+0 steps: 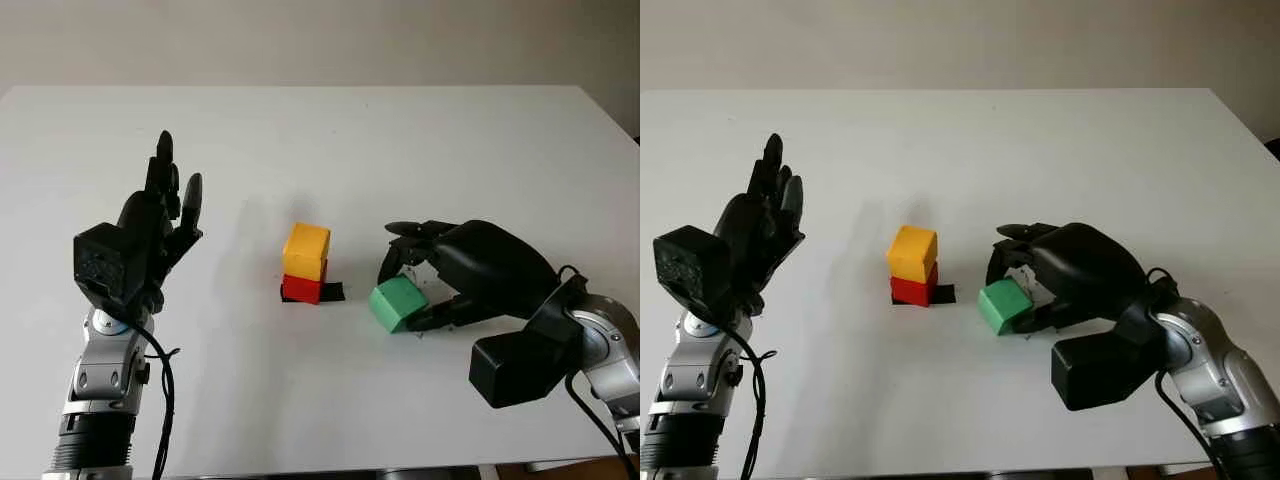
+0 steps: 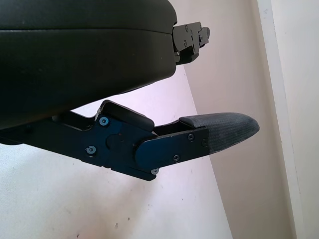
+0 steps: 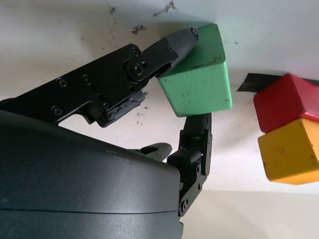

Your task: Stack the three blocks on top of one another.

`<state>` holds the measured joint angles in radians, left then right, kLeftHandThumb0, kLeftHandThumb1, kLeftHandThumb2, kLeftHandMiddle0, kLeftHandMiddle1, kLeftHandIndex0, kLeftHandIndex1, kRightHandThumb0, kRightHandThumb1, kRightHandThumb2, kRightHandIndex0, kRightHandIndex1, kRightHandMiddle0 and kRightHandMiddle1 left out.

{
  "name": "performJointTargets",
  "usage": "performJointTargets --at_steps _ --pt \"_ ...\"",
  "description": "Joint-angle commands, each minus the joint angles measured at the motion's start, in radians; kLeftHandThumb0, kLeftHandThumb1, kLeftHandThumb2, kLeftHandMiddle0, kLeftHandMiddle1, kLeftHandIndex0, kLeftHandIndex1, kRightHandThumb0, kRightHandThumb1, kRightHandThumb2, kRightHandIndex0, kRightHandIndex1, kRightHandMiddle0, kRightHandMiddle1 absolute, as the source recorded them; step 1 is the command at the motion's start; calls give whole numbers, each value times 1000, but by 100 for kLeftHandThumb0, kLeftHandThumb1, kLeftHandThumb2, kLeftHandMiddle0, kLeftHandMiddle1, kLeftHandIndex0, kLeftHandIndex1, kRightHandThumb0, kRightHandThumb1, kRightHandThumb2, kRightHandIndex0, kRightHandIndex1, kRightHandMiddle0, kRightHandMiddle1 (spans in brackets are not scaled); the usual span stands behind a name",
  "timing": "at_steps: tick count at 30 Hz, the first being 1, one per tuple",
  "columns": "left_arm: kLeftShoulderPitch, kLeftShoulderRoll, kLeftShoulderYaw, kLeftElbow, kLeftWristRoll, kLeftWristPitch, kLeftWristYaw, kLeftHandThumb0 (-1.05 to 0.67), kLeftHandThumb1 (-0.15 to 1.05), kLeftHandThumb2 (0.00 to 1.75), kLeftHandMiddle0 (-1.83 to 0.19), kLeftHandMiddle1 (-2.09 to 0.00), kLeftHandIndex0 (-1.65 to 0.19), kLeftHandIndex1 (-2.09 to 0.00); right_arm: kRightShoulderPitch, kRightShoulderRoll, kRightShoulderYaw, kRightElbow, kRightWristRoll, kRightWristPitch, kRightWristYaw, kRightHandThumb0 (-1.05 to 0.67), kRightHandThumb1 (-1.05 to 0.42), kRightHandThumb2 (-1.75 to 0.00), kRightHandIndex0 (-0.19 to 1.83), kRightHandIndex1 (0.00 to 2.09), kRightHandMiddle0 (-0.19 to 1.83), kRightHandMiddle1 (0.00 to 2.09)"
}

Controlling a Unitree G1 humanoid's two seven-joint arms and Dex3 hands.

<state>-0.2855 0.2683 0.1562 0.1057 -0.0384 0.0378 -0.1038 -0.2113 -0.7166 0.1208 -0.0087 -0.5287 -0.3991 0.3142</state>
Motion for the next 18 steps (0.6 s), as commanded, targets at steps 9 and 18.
performJointTargets --at_steps 9,18 --pt "-3 0 -4 -15 10 3 7 -83 105 65 17 -5 17 -5 -213 4 -64 123 348 100 237 -43 -92 -6 37 6 49 131" --pt "-7 4 -5 -11 9 3 2 -83 105 65 18 -5 18 -5 -460 3 -64 318 465 118 414 -41 -93 -5 34 4 42 136"
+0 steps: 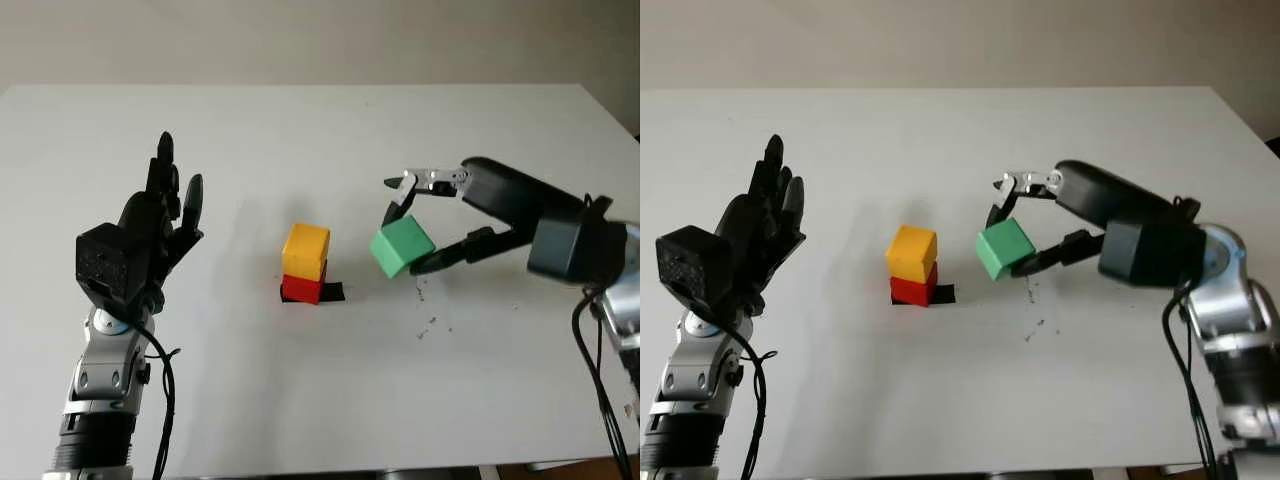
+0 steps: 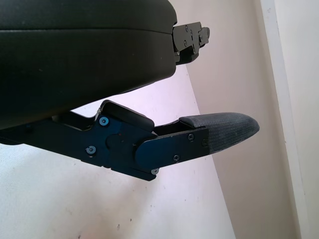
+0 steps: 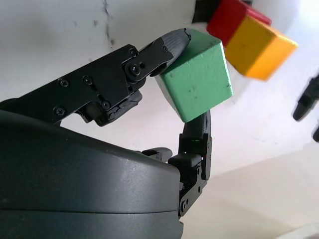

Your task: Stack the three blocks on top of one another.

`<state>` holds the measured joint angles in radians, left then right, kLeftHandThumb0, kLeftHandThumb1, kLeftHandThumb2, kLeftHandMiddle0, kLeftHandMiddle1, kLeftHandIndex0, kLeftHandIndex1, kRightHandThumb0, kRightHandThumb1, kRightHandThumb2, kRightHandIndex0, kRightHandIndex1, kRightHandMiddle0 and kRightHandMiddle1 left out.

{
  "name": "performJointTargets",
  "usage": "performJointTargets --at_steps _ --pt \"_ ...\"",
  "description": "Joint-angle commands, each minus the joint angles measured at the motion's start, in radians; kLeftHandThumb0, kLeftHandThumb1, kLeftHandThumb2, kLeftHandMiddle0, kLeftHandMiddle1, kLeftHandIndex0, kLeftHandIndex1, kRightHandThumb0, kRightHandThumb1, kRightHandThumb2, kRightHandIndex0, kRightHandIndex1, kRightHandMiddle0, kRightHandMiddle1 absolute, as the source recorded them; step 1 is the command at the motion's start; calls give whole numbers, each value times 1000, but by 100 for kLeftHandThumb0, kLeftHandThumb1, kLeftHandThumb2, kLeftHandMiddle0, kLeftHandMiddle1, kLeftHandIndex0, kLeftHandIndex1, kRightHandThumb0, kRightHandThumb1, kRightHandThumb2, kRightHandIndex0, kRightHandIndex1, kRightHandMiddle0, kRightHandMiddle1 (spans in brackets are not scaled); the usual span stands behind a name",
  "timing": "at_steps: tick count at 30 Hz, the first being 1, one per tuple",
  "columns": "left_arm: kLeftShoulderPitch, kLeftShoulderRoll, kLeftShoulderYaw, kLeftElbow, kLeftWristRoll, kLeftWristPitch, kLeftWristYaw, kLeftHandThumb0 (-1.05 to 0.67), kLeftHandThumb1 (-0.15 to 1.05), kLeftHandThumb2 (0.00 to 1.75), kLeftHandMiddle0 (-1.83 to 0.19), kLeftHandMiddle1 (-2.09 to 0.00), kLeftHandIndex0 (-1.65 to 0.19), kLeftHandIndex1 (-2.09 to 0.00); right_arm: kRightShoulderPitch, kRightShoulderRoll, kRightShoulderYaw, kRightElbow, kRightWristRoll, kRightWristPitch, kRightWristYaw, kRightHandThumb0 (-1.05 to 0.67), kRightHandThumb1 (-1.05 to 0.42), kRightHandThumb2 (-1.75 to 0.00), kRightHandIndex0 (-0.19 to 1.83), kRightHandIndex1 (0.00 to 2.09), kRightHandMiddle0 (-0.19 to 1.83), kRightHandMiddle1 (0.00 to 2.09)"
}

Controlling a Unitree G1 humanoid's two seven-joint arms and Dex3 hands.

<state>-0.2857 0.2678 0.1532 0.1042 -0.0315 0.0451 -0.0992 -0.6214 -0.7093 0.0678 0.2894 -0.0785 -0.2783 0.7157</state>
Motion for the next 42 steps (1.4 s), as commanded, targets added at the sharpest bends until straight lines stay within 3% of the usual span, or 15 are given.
performJointTargets --at_steps 1,8,17,24,42 --pt "-8 5 -2 -9 3 -5 -3 -83 105 65 17 -5 18 -5 -77 -4 -7 39 17 -3 28 -42 -93 -5 34 4 42 136" --pt "-12 6 0 -3 0 -9 -7 -82 105 66 17 -5 18 -5 -252 28 22 148 12 38 96 -43 -92 -5 33 4 43 140" --pt "-12 0 3 -2 -10 -11 -4 -83 105 65 17 -6 18 -5 -392 125 37 279 63 80 194 -38 -92 -5 31 4 38 149" --pt "-10 0 3 -2 -7 -9 0 -83 105 65 17 -5 18 -5 -488 200 63 408 59 83 255 -44 -93 -5 31 4 37 153" --pt "-1 -5 -5 -15 8 4 14 -83 105 66 17 -5 16 -6 -510 294 106 572 34 62 322 -52 -92 -5 32 5 43 149"
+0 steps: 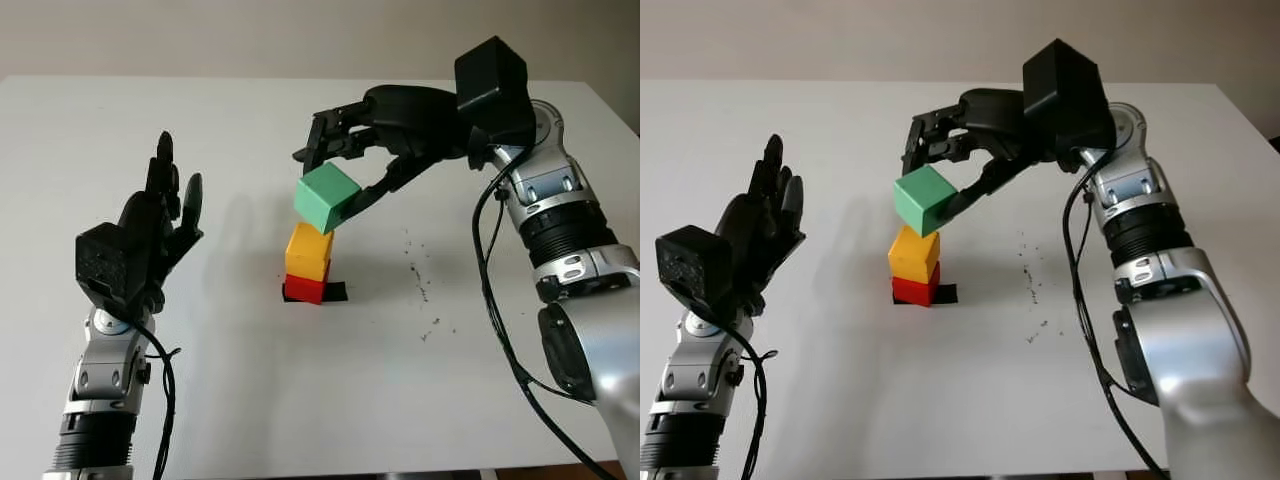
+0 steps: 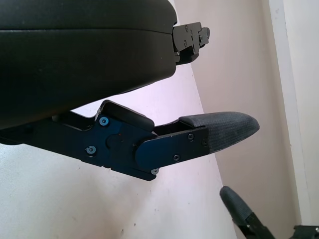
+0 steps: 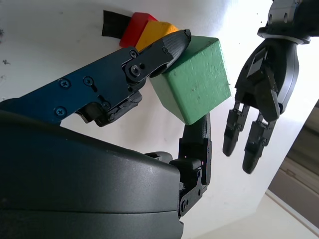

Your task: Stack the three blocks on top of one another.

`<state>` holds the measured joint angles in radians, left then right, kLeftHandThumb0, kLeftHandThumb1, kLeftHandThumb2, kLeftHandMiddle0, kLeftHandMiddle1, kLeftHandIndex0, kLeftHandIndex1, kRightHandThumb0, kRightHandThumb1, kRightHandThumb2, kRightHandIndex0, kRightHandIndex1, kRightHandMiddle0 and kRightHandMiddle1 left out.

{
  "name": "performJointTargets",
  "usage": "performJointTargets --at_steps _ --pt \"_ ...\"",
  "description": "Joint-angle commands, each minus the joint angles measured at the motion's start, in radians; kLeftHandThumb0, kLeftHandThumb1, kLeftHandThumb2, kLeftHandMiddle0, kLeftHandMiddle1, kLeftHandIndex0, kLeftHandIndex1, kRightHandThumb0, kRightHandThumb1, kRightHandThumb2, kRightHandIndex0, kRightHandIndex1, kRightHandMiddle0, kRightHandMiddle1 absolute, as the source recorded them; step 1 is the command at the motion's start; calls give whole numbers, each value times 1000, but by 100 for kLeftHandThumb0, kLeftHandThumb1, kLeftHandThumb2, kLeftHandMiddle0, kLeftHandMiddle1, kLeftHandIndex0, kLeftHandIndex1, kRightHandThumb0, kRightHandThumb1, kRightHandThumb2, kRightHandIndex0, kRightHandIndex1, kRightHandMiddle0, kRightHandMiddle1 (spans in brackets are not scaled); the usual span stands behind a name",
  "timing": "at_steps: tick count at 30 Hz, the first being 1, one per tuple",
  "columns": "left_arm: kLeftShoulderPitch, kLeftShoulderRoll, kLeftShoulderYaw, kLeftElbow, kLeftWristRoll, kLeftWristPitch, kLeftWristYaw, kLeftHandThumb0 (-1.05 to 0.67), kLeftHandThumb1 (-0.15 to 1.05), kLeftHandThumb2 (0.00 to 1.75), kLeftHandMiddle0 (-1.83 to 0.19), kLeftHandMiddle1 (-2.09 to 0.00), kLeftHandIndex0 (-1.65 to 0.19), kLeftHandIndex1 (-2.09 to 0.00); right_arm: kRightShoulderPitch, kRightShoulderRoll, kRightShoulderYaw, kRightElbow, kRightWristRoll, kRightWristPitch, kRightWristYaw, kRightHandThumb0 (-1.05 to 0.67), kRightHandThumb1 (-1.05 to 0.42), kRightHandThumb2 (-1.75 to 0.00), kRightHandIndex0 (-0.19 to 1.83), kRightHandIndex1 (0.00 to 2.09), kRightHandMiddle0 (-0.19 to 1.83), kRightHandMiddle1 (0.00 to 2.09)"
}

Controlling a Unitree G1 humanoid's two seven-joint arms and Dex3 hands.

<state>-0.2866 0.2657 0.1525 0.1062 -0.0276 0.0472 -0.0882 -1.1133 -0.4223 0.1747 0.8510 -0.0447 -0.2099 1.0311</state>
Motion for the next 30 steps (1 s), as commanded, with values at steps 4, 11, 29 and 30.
performJointTargets --at_steps 4,11,29,30 --pt "-1 -5 -4 -11 7 -6 6 -83 105 66 16 -5 16 -6 -31 25 2 48 0 -5 27 -51 -93 -5 30 4 43 150" --pt "2 -10 -4 -17 10 -5 10 -83 105 66 16 -5 16 -6 -49 46 13 107 -21 -18 33 -52 -93 -5 30 4 42 150" --pt "3 -15 -2 -11 6 -16 8 -83 105 65 16 -5 16 -5 -80 69 18 164 -63 -55 5 -52 -94 -6 29 4 39 153" --pt "2 -13 -3 -9 8 -17 8 -83 105 64 16 -5 16 -5 -81 69 17 166 -65 -58 2 -51 -94 -6 29 4 38 153"
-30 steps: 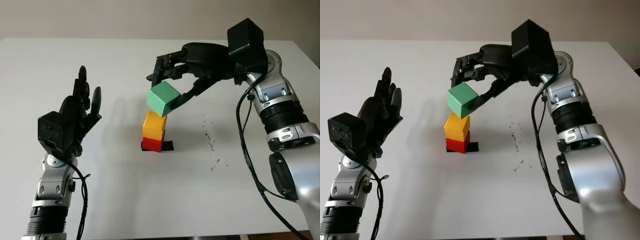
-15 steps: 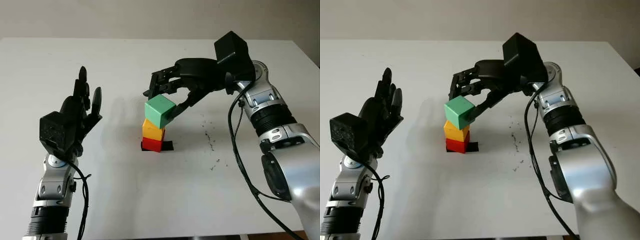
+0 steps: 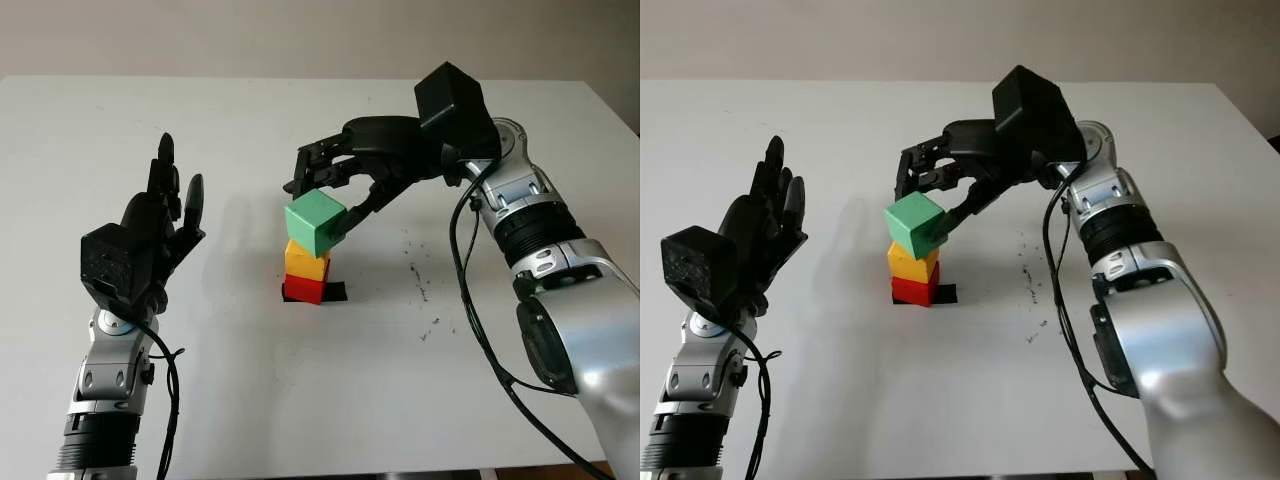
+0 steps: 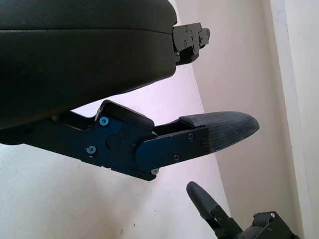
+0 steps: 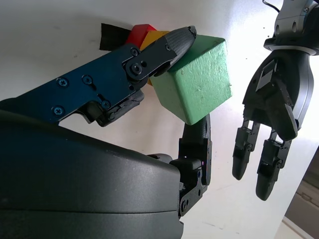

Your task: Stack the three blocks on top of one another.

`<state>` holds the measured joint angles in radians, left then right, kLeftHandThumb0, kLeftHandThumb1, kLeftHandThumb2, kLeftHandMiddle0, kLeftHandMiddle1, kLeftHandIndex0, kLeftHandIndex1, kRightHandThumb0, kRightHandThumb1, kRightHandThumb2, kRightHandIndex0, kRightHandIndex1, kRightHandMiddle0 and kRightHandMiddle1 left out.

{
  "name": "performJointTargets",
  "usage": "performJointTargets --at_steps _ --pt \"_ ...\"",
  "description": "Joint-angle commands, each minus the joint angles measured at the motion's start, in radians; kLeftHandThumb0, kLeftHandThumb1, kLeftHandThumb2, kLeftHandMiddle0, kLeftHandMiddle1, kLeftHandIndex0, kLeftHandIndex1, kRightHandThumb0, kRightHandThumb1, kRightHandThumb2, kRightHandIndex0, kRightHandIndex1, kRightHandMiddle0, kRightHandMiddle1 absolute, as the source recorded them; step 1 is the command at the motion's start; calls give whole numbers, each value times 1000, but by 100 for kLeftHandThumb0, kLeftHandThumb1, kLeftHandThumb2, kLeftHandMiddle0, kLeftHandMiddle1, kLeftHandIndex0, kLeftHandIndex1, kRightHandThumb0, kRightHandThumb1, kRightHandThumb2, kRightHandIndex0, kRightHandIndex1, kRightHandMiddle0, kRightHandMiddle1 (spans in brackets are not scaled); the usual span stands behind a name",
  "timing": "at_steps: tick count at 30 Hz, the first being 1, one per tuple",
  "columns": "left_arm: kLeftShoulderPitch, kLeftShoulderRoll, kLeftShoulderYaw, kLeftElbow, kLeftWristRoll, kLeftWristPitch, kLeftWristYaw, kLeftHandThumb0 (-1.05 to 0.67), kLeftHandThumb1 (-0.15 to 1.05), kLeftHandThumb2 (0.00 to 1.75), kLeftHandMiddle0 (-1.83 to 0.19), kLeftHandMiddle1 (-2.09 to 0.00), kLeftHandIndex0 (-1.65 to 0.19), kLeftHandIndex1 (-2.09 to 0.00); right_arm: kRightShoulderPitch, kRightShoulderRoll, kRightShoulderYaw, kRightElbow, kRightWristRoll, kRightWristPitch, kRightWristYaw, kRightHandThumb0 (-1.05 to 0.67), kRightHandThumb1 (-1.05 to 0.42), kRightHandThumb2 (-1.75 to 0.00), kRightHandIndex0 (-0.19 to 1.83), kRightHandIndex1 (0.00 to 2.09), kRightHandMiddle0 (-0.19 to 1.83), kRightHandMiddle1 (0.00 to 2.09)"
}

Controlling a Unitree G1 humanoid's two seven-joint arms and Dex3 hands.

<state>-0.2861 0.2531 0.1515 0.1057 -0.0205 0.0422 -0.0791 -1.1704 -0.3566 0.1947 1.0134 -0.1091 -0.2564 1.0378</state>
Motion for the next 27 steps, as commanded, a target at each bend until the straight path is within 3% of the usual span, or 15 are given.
performJointTargets --at_steps 1,17,20,23,27 --pt "1 0 -3 -7 3 -12 0 -83 105 65 16 -5 16 -5 -25 4 -3 5 -2 -13 -7 -51 -94 -6 29 4 38 153" --pt "0 -6 -2 -3 4 -13 7 -83 105 65 15 -6 15 -6 -26 -1 6 8 -29 -33 -26 -51 -91 -5 26 4 35 147" --pt "0 -8 -2 -5 3 -11 12 -83 105 64 14 -6 15 -6 -27 -8 19 2 -55 -38 -32 -57 -87 -4 21 2 16 127" --pt "1 -7 -4 -5 5 -13 10 -83 105 65 15 -6 15 -6 -25 -21 36 -15 -83 -47 -35 -67 -84 -5 11 2 2 92" --pt "2 -6 -6 -9 9 -4 10 -83 105 65 15 -5 16 -5 -25 -30 45 -28 -91 -47 -10 -73 -83 -5 -4 1 -7 54"
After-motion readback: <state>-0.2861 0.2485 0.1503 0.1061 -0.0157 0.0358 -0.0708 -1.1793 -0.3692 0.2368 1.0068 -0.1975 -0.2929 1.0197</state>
